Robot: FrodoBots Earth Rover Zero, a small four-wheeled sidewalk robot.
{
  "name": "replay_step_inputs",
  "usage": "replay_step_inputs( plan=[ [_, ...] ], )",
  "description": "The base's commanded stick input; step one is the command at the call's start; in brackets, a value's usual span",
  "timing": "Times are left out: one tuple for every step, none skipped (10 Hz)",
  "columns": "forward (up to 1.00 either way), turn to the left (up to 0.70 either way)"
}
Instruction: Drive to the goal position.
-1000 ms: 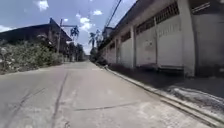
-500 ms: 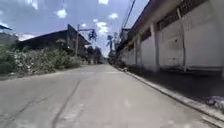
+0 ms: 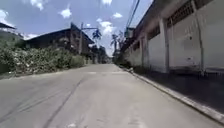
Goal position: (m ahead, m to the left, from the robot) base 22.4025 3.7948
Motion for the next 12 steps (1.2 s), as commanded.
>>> replay_step_inputs(
  plan=[
    [1.0, -0.06],
    [1.0, -0.28],
    [1.0, -0.4],
    [1.0, -0.36],
    [1.0, -0.16],
    [1.0, 0.0],
    [1.0, 0.0],
    [1.0, 0.0],
    [1.0, 0.0],
    [1.0, 0.0],
    [1.0, 0.0],
    [1.0, 0.0]
  ],
)
